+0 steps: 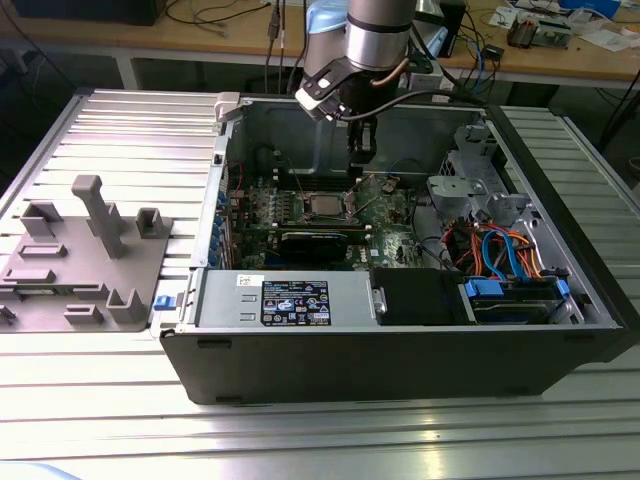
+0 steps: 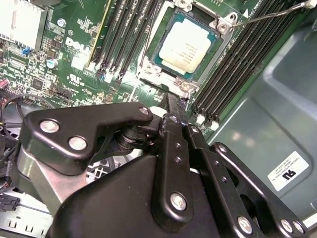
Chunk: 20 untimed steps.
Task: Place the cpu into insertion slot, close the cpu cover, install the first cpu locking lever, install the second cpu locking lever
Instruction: 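Close the cpu cover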
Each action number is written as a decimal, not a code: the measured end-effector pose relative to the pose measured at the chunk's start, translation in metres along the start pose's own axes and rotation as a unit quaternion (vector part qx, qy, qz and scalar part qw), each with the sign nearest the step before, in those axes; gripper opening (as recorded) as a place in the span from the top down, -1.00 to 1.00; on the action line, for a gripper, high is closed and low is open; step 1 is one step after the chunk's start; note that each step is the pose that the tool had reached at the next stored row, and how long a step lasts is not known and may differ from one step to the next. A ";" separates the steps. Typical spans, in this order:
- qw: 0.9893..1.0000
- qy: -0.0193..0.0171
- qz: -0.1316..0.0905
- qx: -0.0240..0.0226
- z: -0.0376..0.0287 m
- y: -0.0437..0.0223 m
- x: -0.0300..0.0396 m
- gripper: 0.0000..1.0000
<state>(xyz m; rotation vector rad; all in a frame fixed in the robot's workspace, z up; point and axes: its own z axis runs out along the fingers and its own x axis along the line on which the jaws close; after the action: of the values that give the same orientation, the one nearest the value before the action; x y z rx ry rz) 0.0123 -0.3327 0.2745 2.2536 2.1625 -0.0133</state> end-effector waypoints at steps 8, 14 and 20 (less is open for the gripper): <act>1.000 0.000 0.000 0.000 0.0000 0.0075 0.0003 0.79; 1.000 0.000 0.000 0.001 0.0001 0.0130 0.0006 0.79; 1.000 0.000 0.000 0.001 0.0001 0.0178 0.0008 0.79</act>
<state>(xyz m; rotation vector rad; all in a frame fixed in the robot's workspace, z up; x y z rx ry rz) 0.0301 -0.3327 0.2745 2.2544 2.1632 -0.0153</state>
